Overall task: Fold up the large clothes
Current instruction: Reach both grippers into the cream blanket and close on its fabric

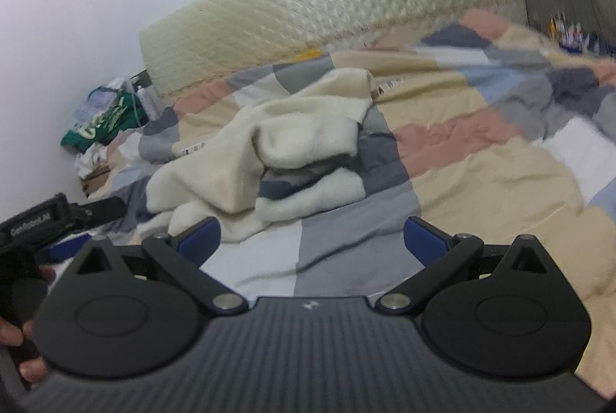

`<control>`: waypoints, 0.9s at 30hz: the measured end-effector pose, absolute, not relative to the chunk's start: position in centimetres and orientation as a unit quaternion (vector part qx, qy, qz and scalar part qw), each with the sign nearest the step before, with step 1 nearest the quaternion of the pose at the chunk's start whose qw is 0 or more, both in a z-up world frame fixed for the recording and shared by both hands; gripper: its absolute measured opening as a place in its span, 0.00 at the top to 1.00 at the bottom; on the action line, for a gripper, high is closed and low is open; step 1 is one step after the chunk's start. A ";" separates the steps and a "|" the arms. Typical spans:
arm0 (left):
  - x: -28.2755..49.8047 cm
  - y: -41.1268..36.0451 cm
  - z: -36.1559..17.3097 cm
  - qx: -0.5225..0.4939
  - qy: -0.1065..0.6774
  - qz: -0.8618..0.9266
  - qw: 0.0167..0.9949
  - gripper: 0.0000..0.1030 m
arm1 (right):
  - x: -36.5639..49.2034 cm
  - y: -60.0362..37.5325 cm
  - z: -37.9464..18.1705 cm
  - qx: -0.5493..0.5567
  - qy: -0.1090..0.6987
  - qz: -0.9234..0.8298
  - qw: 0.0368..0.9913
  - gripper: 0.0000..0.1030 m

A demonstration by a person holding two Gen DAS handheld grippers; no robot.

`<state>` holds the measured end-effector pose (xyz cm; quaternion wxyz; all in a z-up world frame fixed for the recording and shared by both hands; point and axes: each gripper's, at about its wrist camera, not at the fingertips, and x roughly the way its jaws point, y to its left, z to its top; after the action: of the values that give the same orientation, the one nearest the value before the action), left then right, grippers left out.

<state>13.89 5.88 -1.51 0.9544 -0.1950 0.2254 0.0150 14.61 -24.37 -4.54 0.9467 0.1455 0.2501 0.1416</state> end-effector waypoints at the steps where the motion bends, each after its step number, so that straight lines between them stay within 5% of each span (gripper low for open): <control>1: 15.2 6.4 -1.5 -0.203 0.229 0.019 0.952 0.00 | 15.6 -24.2 -4.6 0.152 0.257 0.143 0.944 0.00; 11: 27.1 10.5 -5.9 -0.243 0.272 0.030 0.931 0.00 | 26.6 -21.8 -6.8 0.215 0.306 0.176 0.910 0.00; 19: 32.2 12.9 -10.4 -0.256 0.235 0.003 0.938 0.02 | 33.0 -21.7 -10.9 0.355 0.275 0.239 0.861 0.05; 27: 34.9 13.2 -14.2 -0.266 0.210 -0.015 0.941 0.45 | 37.9 -20.9 -13.7 0.393 0.289 0.241 0.839 0.44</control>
<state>34.92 13.25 -14.17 0.9408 -0.2658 0.2099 -0.0145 37.93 -20.91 -13.68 0.8390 0.3931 0.2888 0.2410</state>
